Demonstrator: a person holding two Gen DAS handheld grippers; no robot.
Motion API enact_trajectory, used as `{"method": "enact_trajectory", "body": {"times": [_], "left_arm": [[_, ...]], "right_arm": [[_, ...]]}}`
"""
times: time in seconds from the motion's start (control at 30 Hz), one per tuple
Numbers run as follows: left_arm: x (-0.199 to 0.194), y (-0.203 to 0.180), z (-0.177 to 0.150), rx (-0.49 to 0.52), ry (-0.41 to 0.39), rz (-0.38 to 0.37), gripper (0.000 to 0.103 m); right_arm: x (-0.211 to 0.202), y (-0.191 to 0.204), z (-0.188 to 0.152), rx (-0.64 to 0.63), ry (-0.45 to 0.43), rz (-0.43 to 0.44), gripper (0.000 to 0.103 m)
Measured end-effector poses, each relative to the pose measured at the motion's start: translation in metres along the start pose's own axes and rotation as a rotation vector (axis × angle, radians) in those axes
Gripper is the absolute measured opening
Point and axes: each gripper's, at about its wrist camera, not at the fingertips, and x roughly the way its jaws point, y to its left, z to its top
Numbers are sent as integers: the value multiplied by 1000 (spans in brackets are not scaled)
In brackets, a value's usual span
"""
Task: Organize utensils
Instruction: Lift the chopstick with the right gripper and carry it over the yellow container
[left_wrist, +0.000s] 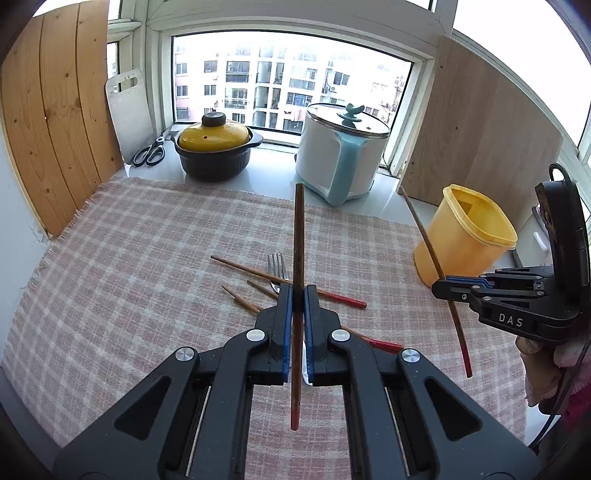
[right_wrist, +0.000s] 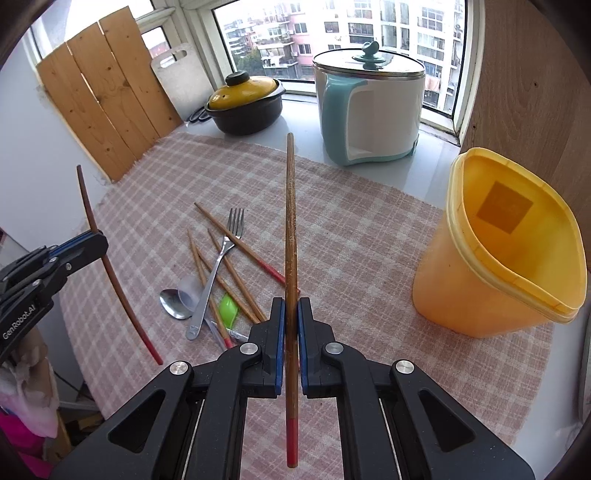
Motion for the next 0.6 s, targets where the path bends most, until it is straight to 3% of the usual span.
{"method": "enact_trajectory", "body": {"times": [0.6], "left_arm": [[-2,-74,56,75,-50,-161,4]], "right_arm": [[-57,-64,5,97,-145,-61,5]]}}
